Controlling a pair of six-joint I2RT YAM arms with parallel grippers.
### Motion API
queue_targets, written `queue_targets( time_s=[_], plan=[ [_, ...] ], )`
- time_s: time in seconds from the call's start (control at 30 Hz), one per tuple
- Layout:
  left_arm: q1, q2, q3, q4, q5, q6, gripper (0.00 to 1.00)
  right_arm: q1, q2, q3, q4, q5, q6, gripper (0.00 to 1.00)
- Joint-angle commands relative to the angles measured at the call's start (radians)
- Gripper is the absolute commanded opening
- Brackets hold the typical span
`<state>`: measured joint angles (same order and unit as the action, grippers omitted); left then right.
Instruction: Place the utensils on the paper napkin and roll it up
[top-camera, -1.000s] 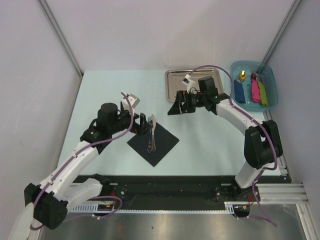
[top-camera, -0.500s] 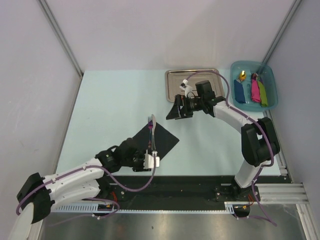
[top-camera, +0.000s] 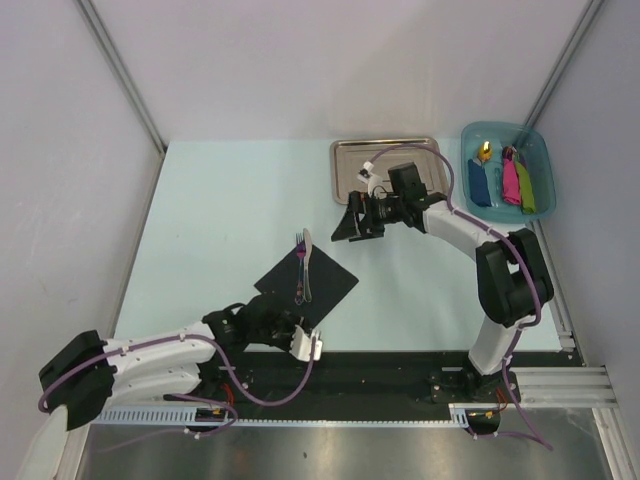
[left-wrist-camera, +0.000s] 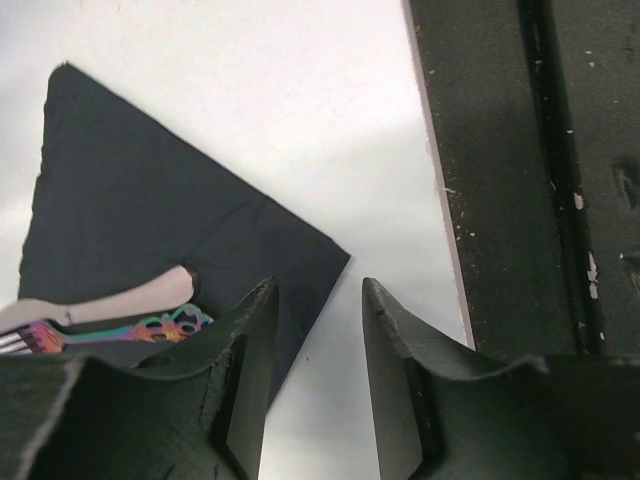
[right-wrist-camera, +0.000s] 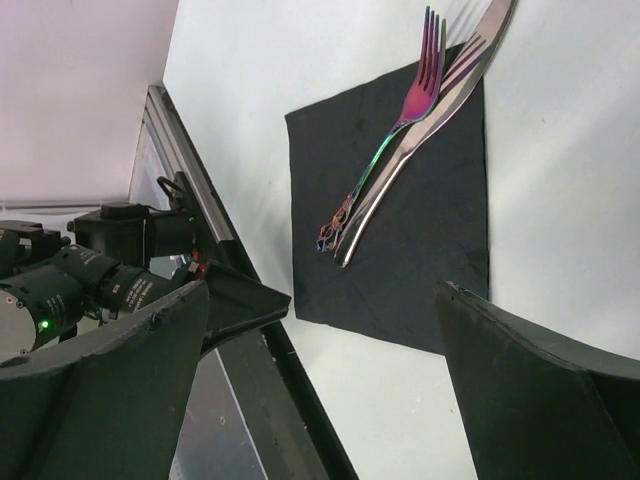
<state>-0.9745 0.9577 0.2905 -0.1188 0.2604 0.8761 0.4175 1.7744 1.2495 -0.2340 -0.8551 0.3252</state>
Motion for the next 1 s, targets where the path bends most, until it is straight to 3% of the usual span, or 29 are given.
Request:
queue_targets(
  time_s=[0.0, 0.57, 0.77, 0.97],
  plan=[
    [-0.036, 0.000, -0.033, 0.083, 0.013, 0.066, 0.44, 0.004, 0.020, 0.045, 0.012, -0.028, 0.005, 1.00],
    [-0.066, 0.069, -0.044, 0.145, -0.041, 0.047, 0.36, 0.003, 0.051, 0.054, 0.019, -0.033, 0.023, 1.00],
    [-0.064, 0.087, -0.028, 0.153, -0.053, 0.023, 0.24, 0.004, 0.056, 0.053, 0.019, -0.033, 0.023, 1.00],
    [-0.064, -0.002, -0.045, 0.085, 0.005, 0.035, 0.08, 0.006, 0.059, 0.053, 0.022, -0.036, 0.026, 1.00]
  ],
)
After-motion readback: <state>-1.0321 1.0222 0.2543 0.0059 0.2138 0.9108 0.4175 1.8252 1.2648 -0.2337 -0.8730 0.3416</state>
